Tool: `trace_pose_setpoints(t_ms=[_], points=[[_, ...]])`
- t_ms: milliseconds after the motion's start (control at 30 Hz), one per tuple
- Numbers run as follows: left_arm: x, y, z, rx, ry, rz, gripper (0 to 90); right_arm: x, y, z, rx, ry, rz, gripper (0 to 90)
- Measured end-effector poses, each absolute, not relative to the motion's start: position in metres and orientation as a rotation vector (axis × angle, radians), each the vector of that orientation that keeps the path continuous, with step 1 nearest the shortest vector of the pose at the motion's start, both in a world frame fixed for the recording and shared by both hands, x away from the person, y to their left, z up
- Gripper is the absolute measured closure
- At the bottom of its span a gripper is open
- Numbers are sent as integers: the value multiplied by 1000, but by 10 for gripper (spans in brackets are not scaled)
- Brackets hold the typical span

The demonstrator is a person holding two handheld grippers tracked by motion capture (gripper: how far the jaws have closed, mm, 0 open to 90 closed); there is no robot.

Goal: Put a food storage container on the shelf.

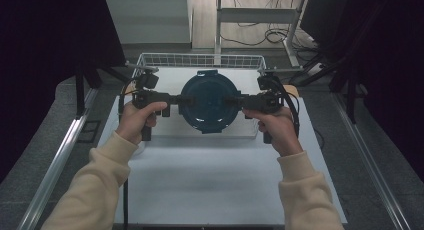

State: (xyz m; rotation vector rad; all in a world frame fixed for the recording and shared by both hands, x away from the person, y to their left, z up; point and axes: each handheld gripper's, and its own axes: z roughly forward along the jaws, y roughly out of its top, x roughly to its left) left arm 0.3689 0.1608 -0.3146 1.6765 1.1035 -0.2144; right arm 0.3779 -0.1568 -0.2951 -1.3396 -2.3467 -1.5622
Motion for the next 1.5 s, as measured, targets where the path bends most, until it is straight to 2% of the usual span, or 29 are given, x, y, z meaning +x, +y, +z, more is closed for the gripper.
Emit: trace_pose_setpoints(t_ms=[700, 1167, 1500], points=[[403, 160, -281, 1703, 1105, -203, 404, 413, -156, -264, -1331, -2345, -1553, 378], [434, 170, -271, 1721, 1119, -203, 404, 444, -148, -257, -1324, -2322, -1540, 381], [455, 174, -278, 1725, 1147, -223, 401, 465, -145, -266, -1335, -2295, -1525, 385]])
